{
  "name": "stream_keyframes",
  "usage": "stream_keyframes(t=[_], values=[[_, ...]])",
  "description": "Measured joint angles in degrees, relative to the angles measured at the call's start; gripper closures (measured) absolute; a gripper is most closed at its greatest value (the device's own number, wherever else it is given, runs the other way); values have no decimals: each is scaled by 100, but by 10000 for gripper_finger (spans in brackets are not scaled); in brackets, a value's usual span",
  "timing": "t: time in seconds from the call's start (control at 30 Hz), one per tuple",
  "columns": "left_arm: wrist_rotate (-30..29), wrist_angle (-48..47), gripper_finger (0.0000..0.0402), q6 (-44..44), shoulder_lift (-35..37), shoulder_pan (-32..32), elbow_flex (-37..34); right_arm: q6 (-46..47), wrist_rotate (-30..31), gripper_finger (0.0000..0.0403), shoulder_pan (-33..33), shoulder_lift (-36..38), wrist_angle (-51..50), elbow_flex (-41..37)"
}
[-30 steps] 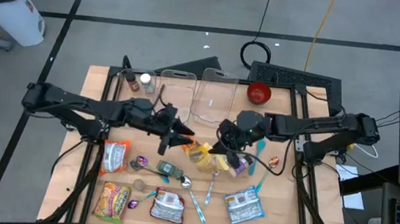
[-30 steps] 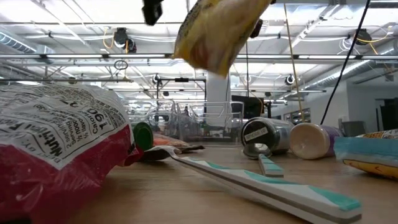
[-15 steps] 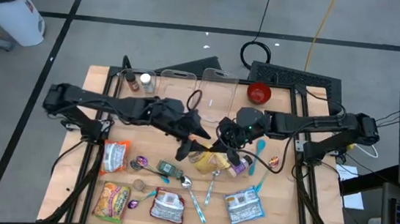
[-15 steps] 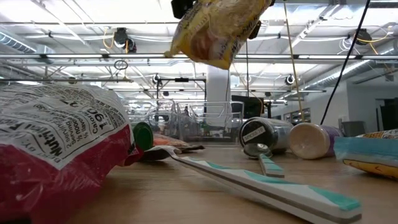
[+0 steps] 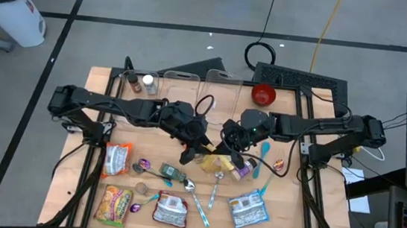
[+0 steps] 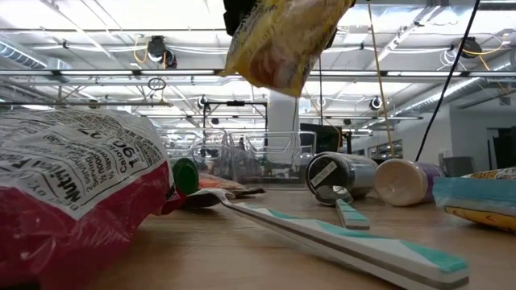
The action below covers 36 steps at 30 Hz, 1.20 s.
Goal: Pick & Place Food Item
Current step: Put the yellow noodle pack into the right transparent bin
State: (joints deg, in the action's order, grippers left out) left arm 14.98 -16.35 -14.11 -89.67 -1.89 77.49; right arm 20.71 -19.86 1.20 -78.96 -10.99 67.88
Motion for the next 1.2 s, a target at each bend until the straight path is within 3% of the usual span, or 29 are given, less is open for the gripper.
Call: stream_keyframes(t=[0.2,0.33,0.5,0.97,1.2], values=[[-4,-1,390,43,0,3,0,-21,-2,403,1,0,1,0],[5,1,395,57,0,39,0,-22,-20,403,-1,2,27,2],[42,26,398,73,2,67,0,160,-458,388,-50,2,235,0],[-50,56,400,98,219,369,-2,260,-572,268,-776,472,150,11],[-156,318,400,-19,470,711,-4,473,-551,237,-1147,621,473,8]])
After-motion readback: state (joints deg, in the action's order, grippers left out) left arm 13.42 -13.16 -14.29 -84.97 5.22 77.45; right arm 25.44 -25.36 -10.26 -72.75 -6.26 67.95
